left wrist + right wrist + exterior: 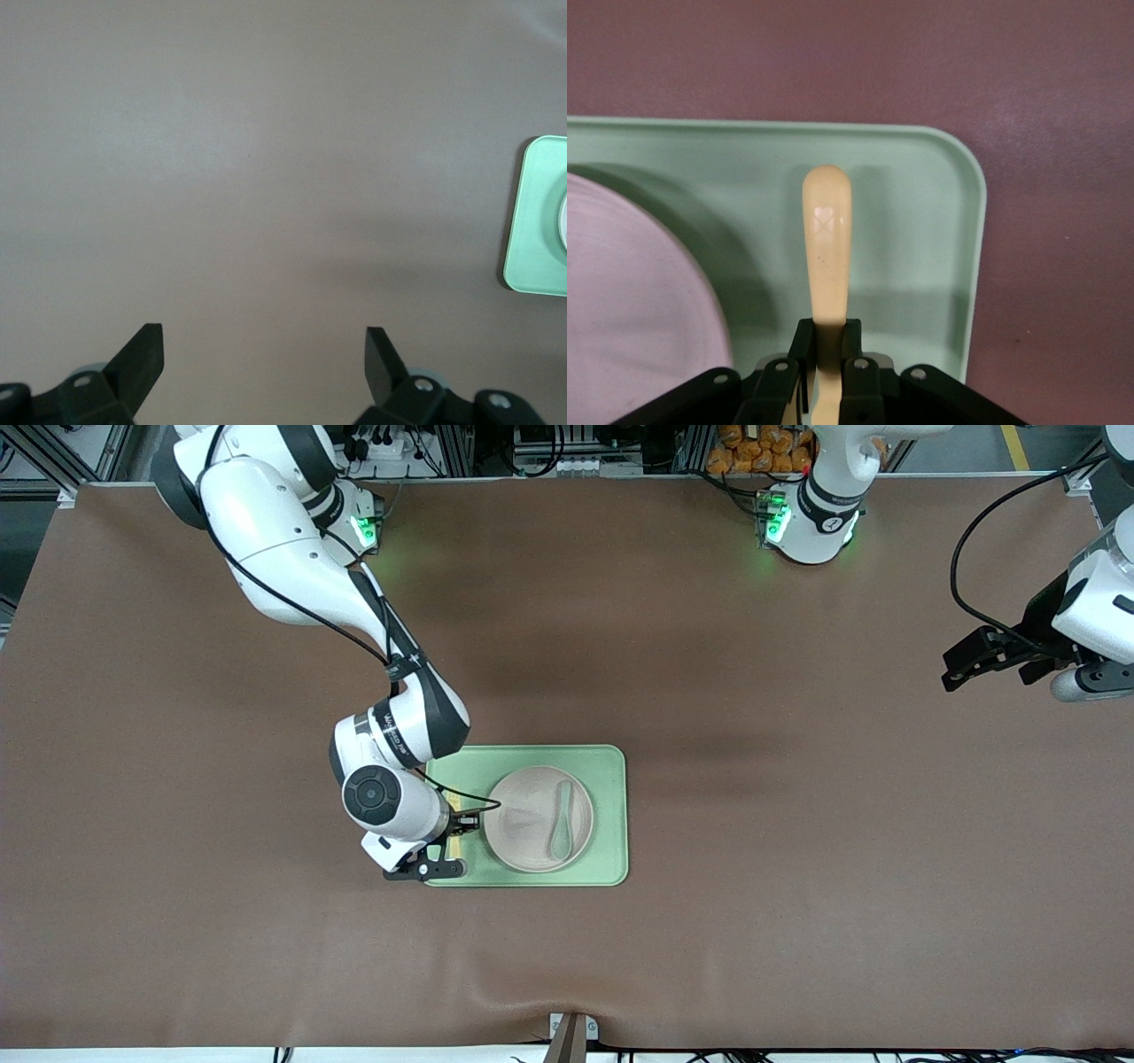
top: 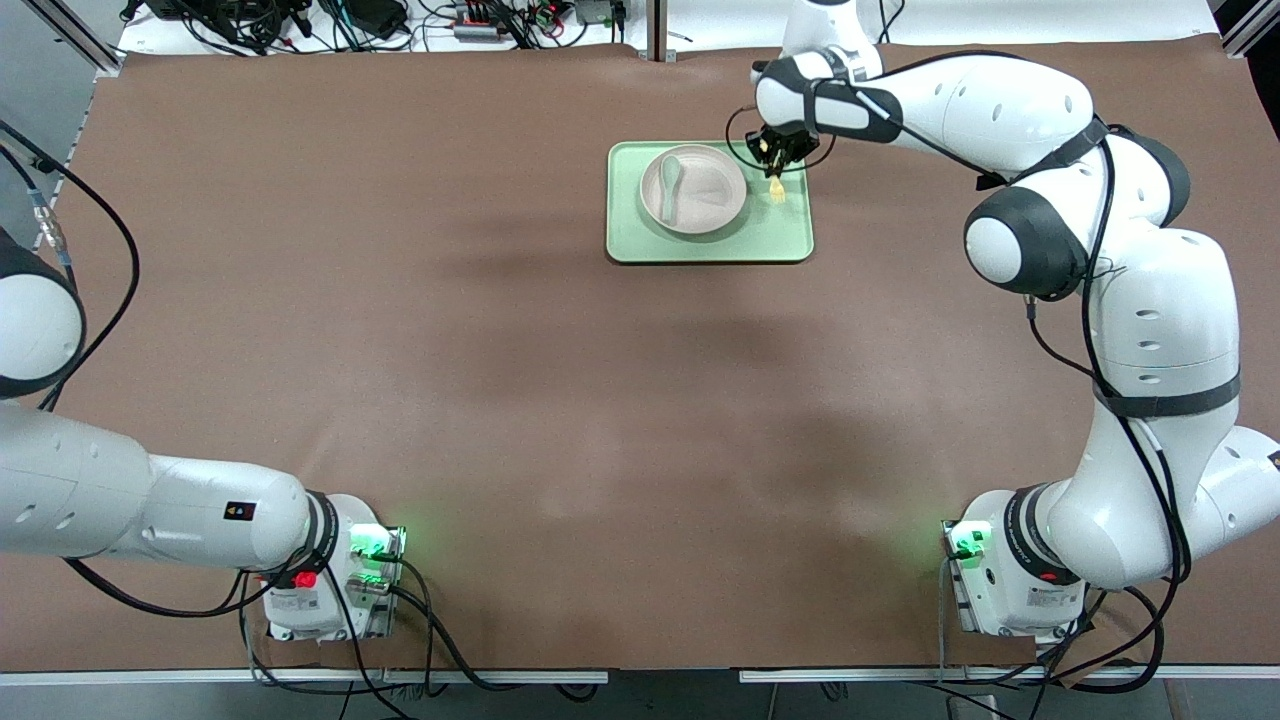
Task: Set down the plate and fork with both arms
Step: 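Move the fork off the plate and set it on the tray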
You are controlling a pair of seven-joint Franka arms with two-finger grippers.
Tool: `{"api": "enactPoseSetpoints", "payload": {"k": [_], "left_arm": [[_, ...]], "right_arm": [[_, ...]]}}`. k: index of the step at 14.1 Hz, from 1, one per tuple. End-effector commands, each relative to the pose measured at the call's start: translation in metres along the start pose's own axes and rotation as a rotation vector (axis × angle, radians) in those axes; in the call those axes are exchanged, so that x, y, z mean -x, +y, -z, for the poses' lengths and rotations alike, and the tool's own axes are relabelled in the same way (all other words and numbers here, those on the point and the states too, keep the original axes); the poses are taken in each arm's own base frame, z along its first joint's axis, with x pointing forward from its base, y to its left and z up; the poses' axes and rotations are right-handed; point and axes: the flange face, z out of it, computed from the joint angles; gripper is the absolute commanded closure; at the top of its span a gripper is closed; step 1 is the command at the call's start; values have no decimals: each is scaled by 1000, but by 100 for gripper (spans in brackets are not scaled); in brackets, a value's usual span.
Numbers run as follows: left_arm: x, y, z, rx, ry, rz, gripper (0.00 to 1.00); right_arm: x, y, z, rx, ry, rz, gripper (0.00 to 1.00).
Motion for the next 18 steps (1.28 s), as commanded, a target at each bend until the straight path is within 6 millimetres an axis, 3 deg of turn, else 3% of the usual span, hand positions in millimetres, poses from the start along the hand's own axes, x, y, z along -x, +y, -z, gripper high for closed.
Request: {"api": "enactPoseSetpoints", "payload": {"k": [1, 4, 5, 6, 7, 9, 13, 15, 18], "left_arm": [[8, -4, 3, 16, -3, -12, 0], [9, -4, 4, 16, -3, -12, 0], [9, -3, 4, 16, -3, -14, 0], [9, -4, 3, 15, -6, -12, 0], [9, -4, 1, 15, -9, -12, 0], [10, -3, 2, 15, -7, -14, 0], [10, -3, 2, 15, -7, -14, 0], [8, -3, 1, 16, -3, -12, 0], [9, -2, -1, 15, -9, -15, 0]], "right_arm": [[19, 8, -4, -15, 5, 6, 100], [20, 9, -4, -16, 5, 0, 97], [19, 9, -3, -18, 6, -2, 80], [20, 9, -4, -17, 3, -2, 52], [19, 9, -2, -17, 5, -2, 16], [17, 9, 0, -18, 5, -6, 0], [11, 5, 17, -22, 11, -1, 0], [4, 7, 47, -19, -6, -10, 0], [-13, 45, 105, -31, -10, -70, 0]]}}
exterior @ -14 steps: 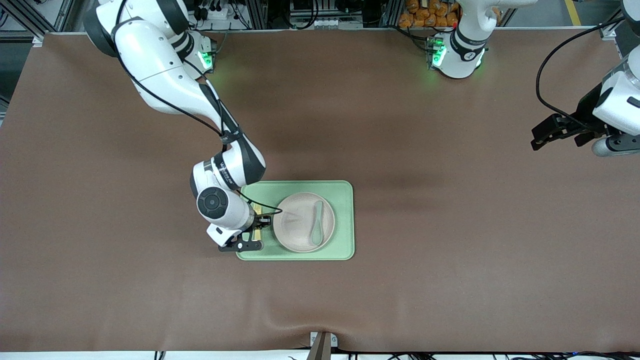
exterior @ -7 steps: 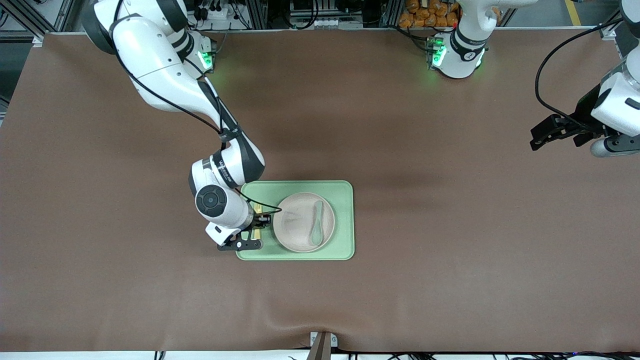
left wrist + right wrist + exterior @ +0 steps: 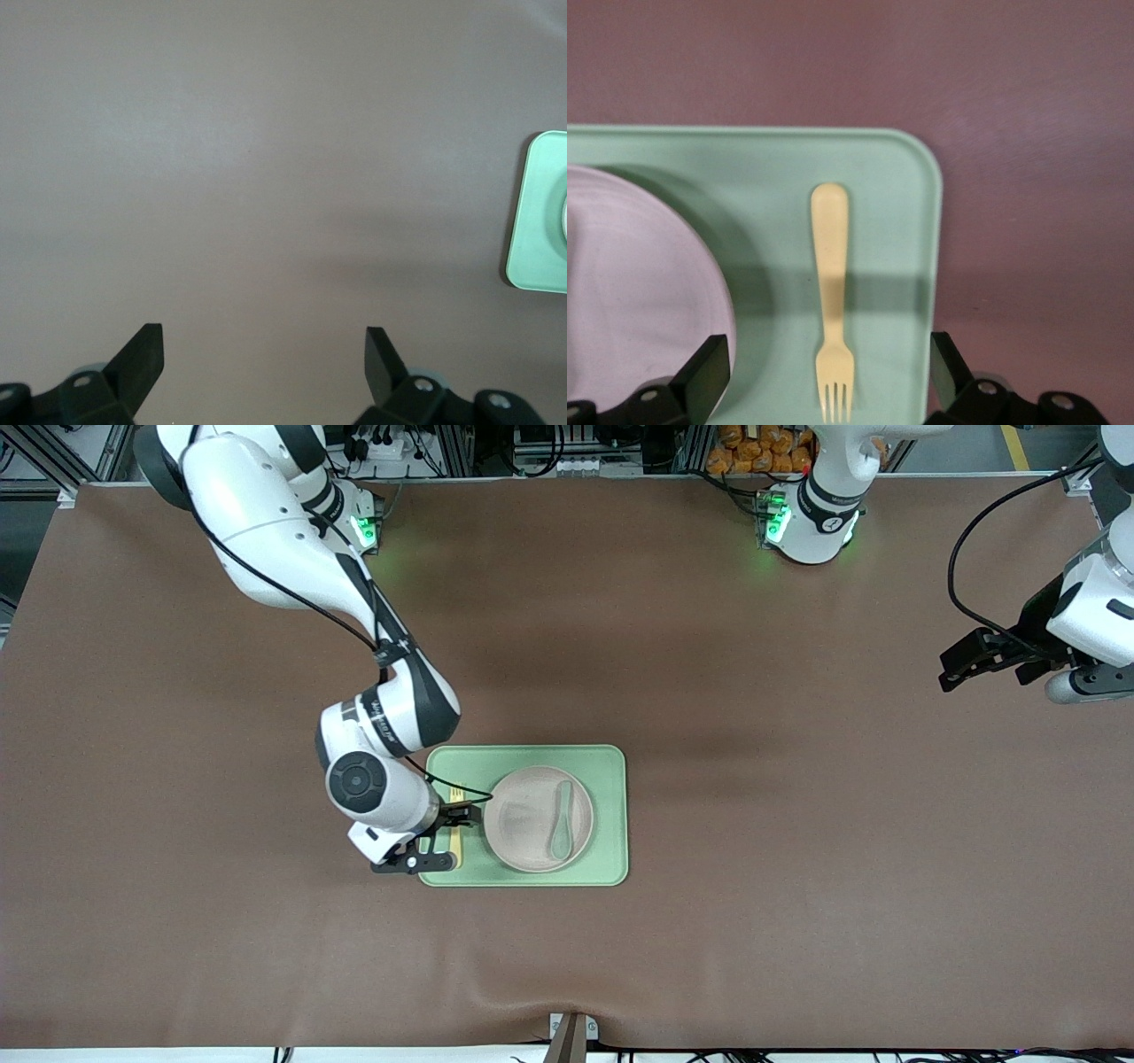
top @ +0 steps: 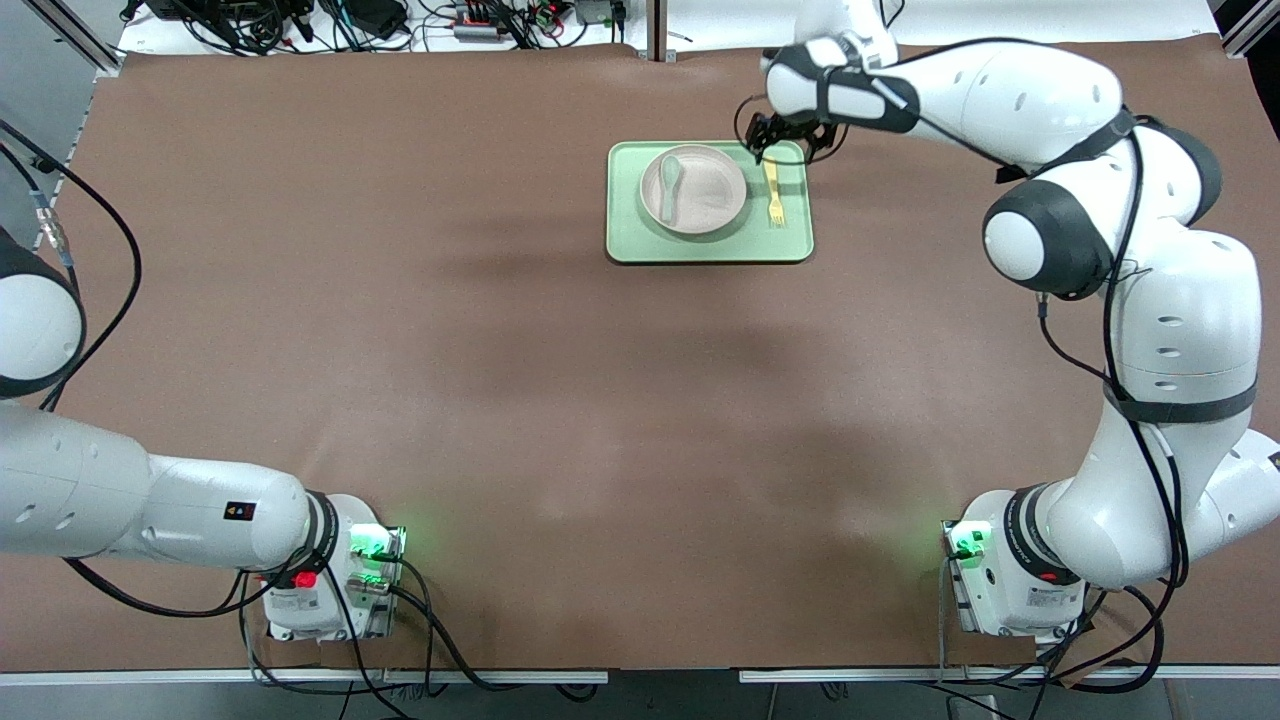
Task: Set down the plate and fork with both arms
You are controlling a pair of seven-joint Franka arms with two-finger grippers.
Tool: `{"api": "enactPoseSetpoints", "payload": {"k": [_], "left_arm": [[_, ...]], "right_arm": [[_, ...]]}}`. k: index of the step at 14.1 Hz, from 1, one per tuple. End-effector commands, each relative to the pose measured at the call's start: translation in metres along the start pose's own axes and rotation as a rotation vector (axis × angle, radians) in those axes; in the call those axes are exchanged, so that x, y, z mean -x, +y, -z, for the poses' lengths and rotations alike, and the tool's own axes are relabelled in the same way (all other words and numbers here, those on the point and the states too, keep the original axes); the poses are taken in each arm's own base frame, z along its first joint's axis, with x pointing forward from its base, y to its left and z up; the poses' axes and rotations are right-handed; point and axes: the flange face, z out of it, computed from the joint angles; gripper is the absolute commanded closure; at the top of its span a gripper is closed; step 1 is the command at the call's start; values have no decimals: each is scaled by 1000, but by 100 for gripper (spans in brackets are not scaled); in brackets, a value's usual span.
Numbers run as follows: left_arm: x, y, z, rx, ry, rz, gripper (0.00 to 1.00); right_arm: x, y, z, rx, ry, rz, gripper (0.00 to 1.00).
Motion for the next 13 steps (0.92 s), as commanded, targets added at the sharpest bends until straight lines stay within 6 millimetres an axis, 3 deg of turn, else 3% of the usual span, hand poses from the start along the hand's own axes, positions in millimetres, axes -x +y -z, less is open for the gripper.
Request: {"api": "enactPoseSetpoints", "payload": {"k": [1, 4, 6, 9, 13], "left_arm": [[8, -2, 3, 16, -1, -15, 0], [9, 1, -1, 15, -8, -21, 0], [8, 2, -3, 15, -10, -23, 0], [5, 4, -4, 17, 1, -24, 0], [4, 6, -3, 18, 17, -29, 0]], "right_arm": [[-6, 31, 66, -29, 7, -40, 0], [-7, 61, 119, -56, 32, -168, 0], [2, 62, 158, -101, 42, -193, 0], [14, 72, 182, -119, -12, -164, 0], [30, 96, 240, -45, 53, -133, 0]]}}
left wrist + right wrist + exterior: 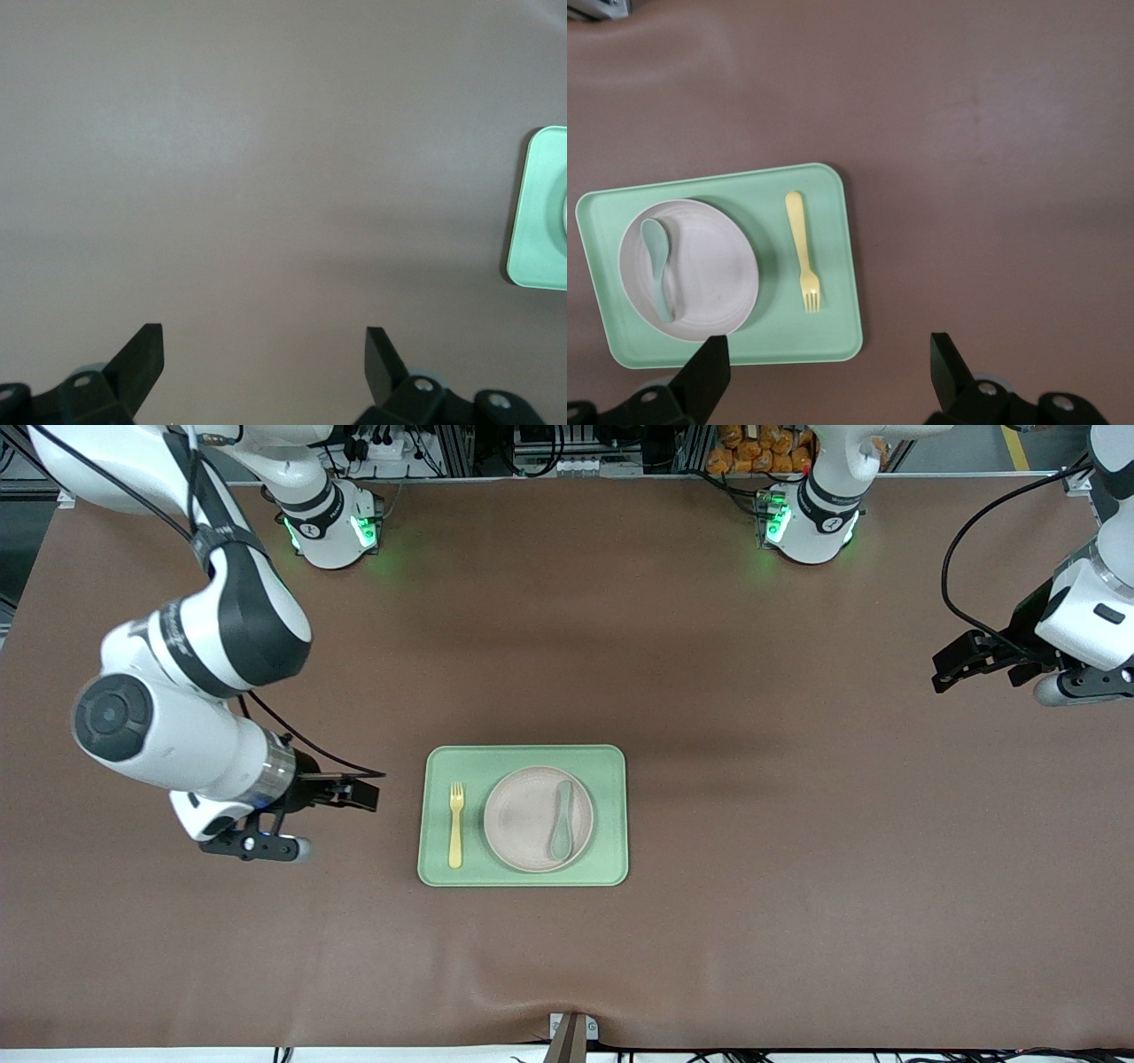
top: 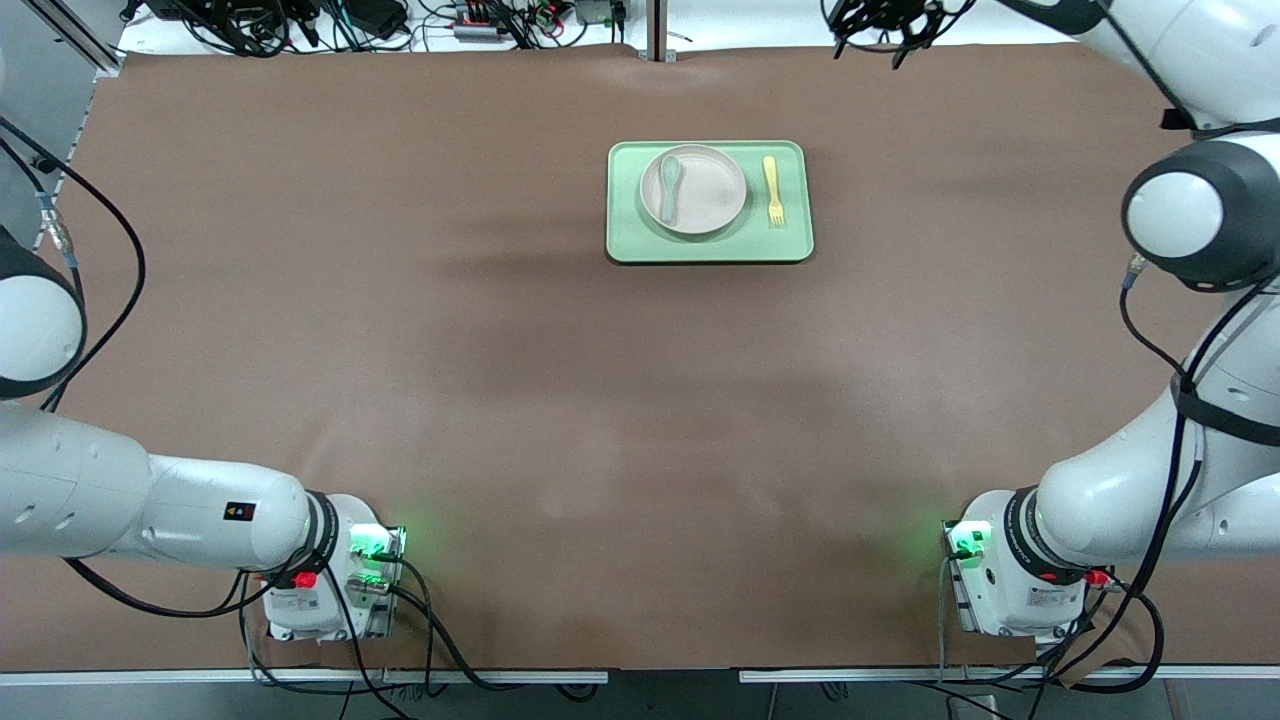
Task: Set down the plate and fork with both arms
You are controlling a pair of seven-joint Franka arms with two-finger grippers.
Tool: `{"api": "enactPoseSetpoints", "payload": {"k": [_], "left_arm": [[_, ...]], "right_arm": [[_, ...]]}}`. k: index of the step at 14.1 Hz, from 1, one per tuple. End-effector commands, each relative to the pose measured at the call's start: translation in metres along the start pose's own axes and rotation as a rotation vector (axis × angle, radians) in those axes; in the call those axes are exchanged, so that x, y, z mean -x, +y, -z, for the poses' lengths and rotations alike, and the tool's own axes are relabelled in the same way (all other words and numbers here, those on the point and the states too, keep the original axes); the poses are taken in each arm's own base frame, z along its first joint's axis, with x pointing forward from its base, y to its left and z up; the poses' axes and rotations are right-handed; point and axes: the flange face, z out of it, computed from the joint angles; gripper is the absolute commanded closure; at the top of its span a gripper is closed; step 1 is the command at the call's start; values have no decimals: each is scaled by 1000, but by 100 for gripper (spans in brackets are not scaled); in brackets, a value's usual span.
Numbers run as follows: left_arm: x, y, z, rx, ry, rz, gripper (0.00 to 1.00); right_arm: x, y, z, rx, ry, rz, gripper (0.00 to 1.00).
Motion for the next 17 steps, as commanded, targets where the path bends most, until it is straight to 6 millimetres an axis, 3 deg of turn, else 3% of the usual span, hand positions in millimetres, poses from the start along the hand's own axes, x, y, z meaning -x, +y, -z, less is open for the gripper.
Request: {"api": "enactPoseSetpoints", "payload": {"k": [1, 3, 7, 11, 13, 17], "left_arm": [[3, 3, 3, 18, 20, -22, 0], [5, 10, 4, 19, 22, -36, 0], [4, 12, 11, 24, 38, -39, 0], [3, 16, 14, 42, 52, -43, 0], [5, 24, 12, 43, 47, -58, 0], [3, 36, 10, 45, 55, -78, 0]], "right_arm": [[15, 17, 39, 43, -11, -6, 0], [23, 16, 83, 58, -26, 11, 0], [55, 48, 158, 83, -5, 34, 0], [91, 101, 197, 19, -47, -39, 0], [112, 101, 200, 34, -47, -38, 0], [135, 106, 201, 52, -36, -41, 0]]}}
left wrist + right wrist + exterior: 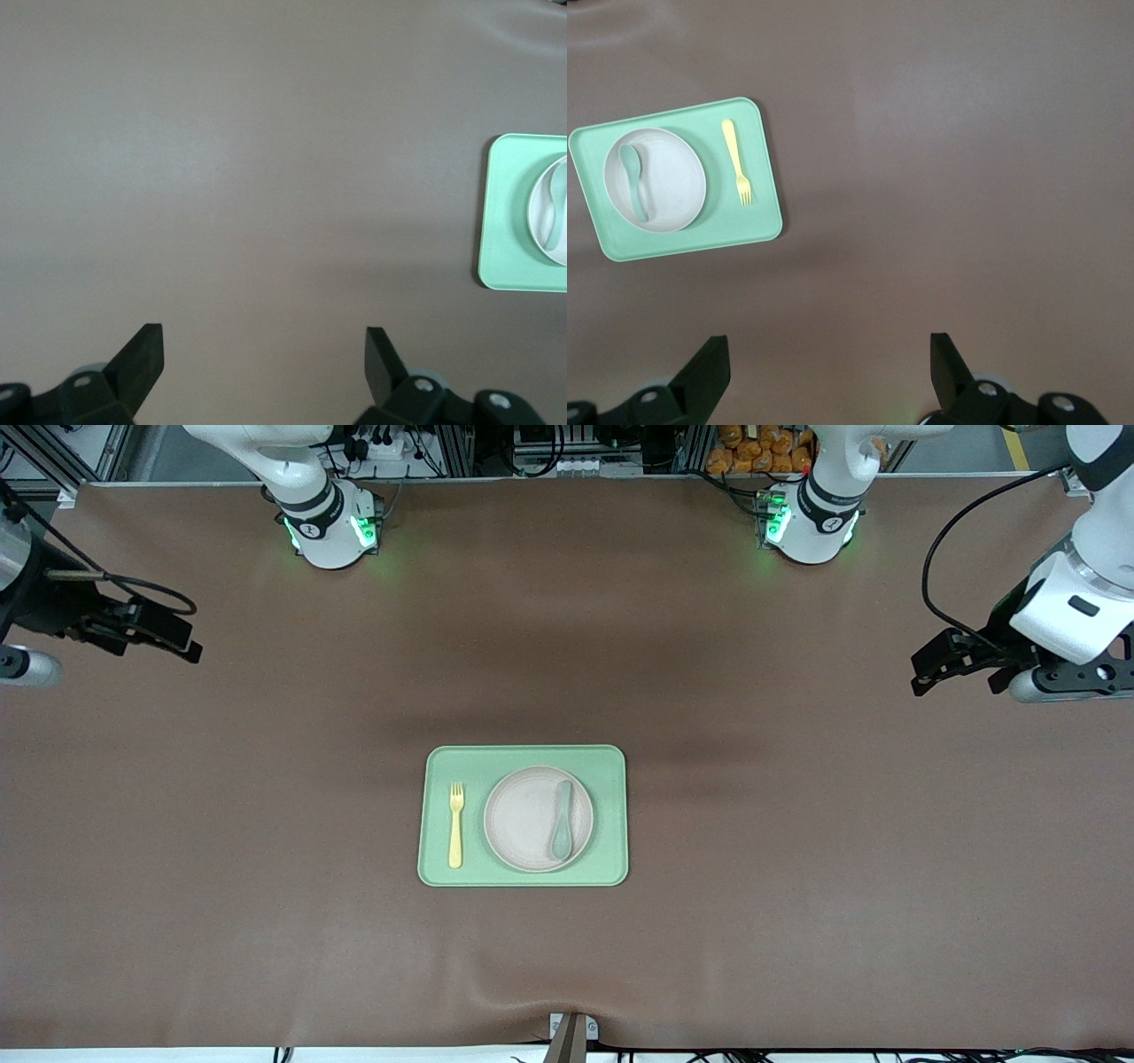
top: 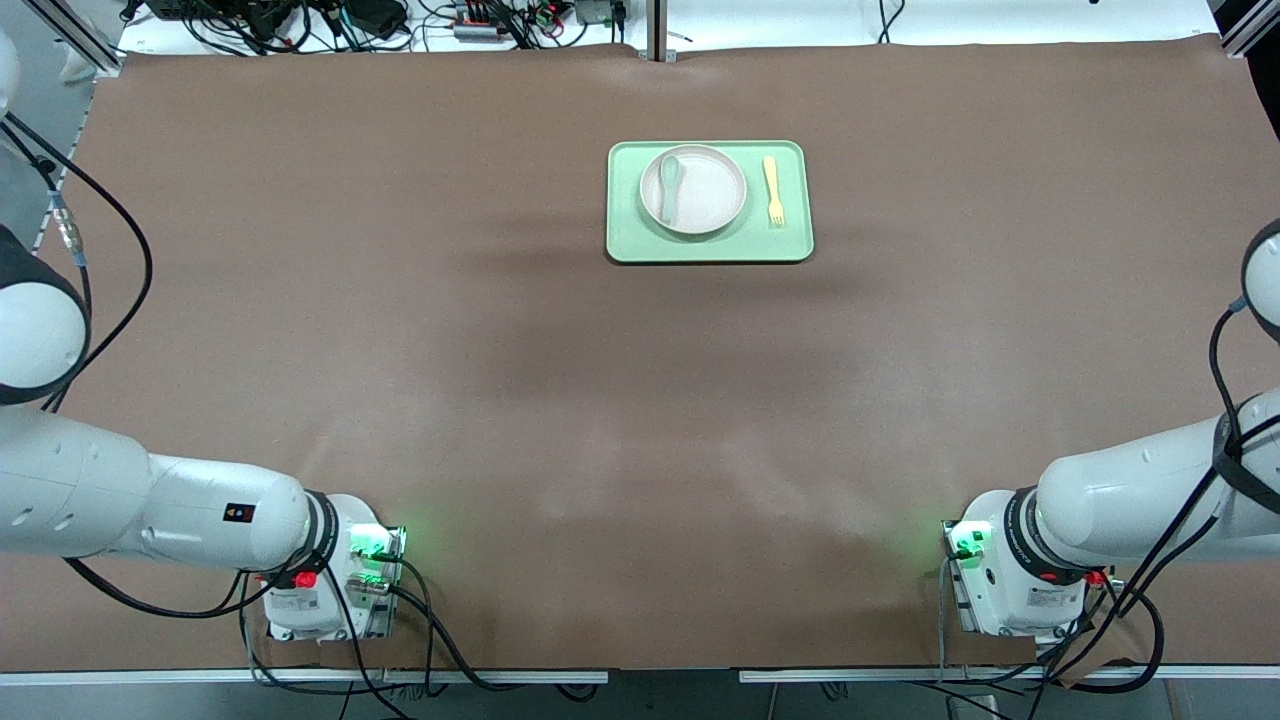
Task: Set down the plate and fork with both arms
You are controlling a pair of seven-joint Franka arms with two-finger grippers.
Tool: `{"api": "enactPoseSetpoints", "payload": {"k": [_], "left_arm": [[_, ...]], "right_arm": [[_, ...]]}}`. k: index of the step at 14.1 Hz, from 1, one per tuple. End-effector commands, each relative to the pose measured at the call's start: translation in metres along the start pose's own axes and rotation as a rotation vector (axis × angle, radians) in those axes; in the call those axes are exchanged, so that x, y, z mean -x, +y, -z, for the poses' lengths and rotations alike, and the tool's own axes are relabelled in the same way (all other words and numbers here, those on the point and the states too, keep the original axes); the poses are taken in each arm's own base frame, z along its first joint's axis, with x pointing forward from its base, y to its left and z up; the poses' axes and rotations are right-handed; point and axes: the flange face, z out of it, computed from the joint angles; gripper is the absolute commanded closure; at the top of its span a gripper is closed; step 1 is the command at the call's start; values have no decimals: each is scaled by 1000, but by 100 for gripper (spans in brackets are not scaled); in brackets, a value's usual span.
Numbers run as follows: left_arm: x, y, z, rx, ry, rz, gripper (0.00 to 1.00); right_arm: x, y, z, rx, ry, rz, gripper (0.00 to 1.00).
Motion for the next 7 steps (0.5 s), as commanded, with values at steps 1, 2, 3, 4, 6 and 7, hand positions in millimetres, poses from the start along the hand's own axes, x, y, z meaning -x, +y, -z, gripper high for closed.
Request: {"api": "enactPoseSetpoints", "payload": {"k": [1, 2, 3, 4, 6, 7], "left_arm": [[-1, 2, -1, 10, 6, -23, 0], [-1, 0, -3, 9, 2, -18, 0], [-1, 1, -3, 3, 1, -21, 0], [-1, 0, -3, -5, -1, -22, 0], [-2, -4, 0, -5, 4, -13, 0], [-4, -7, 7, -3, 15, -9, 0]], "right_arm": [[21, 4, -9, 4, 21, 11, 0], [25, 4, -13, 2, 44, 40, 0], [26, 5, -15, 2, 52, 55, 0], [24, 7, -16, 2, 51, 61, 0], [20, 10, -15, 15, 60, 108, 0], [19, 13, -14, 24, 65, 129, 0]]}}
